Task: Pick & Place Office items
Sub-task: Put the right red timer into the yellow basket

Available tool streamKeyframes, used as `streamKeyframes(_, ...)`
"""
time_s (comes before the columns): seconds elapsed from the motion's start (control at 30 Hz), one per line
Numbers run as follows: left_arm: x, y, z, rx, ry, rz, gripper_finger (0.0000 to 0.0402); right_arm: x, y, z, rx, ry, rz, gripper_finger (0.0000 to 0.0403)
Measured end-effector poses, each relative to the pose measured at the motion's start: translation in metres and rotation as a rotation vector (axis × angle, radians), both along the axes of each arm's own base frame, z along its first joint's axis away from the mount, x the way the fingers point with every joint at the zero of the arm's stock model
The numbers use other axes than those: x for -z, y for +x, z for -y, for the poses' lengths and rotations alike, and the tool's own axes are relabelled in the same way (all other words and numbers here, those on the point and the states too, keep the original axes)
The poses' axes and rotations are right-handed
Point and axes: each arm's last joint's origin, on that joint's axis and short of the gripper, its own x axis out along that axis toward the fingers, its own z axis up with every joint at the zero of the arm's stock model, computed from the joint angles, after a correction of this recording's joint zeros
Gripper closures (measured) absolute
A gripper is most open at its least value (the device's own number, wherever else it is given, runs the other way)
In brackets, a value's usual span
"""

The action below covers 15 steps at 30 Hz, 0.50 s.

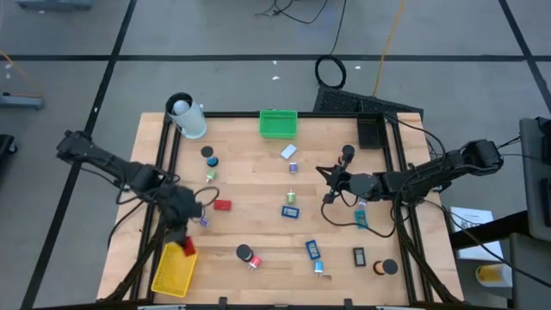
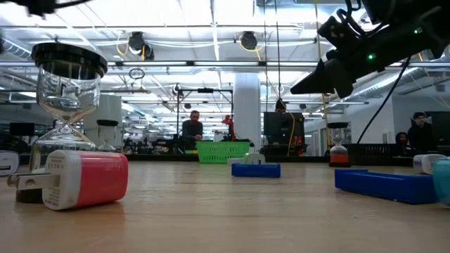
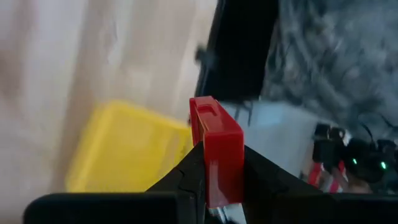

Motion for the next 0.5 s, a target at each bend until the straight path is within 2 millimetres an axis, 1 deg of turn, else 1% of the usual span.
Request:
streamKeyframes(0.13,0.009,-0.009,0.018,0.060,0.016,-0.097,0.0332,0.000,0.000,0.000,0.000,0.000,0.000,0.0402)
streamKeyframes(0.33,0.028,-0.014,0.038,0.124,0.148,-0.105,0.0331,0.000,0.000,0.000,0.000,0.000,0.000,0.0402)
streamKeyframes(0.5,0.047,-0.019,0.052,0.215,0.209,-0.139,0.0331,0.000,0.000,0.000,0.000,0.000,0.000,0.0402)
